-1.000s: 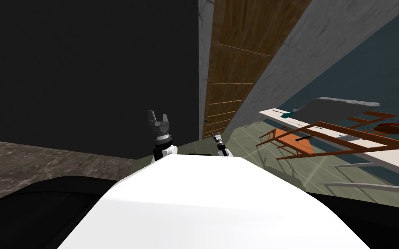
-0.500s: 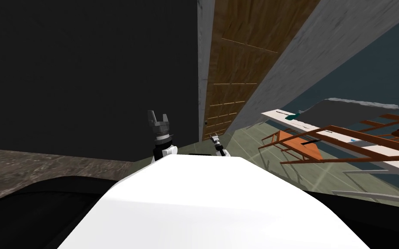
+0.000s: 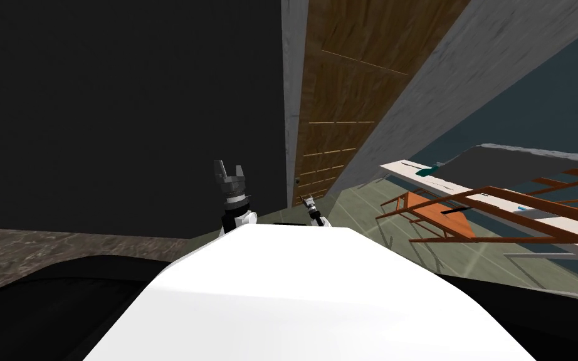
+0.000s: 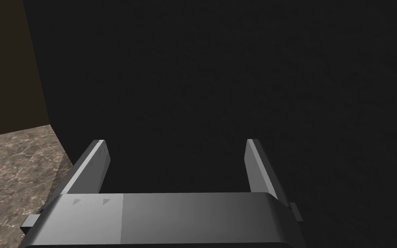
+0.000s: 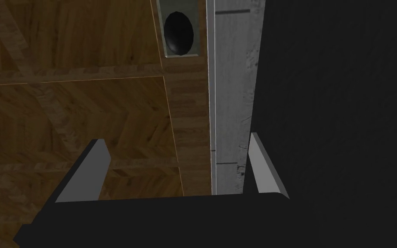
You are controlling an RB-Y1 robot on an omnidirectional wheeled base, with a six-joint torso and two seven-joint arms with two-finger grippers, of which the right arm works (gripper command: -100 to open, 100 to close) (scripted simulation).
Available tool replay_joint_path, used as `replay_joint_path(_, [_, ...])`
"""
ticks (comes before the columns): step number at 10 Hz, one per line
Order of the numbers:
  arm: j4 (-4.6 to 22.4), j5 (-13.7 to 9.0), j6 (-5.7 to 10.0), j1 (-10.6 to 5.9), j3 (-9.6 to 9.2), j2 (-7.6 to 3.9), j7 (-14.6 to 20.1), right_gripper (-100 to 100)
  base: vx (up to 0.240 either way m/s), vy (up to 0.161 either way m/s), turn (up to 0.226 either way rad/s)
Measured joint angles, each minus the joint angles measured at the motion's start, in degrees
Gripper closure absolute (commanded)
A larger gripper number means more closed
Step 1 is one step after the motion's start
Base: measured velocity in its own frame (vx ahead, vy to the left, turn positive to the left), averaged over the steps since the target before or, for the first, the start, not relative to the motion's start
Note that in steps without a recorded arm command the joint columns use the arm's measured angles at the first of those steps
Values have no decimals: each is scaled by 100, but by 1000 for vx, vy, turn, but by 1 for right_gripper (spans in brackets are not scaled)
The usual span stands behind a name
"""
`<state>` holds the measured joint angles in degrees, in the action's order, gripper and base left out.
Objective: Pull the door open
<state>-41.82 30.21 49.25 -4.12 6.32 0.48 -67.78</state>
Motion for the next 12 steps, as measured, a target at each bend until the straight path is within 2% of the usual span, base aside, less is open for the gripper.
replay_joint_path(2, [317,83,134,-99,27,124,-254,-100,208,-42,-21])
replay_joint_path(4, [342,141,128,-121,11,171,-337,-100,8,2,74])
replay_joint_path(6, [280,99,72,-55,104,62,-337,-100,-207,37,172])
replay_joint_path(7, [359,42,67,-76,215,-47,-358,-100,-157,66,186])
replay_joint_path(8, [143,28,-32,84,269,-108,-330,-100,-87,24,77])
replay_joint_path(10, [316,-40,14,42,397,-169,-409,-100,-44,12,114])
replay_joint_path(11, [496,-104,73,-17,519,-227,-485,-100,-37,31,215])
replay_joint_path(12, [449,-148,61,64,618,-288,-513,-100,-34,39,167])
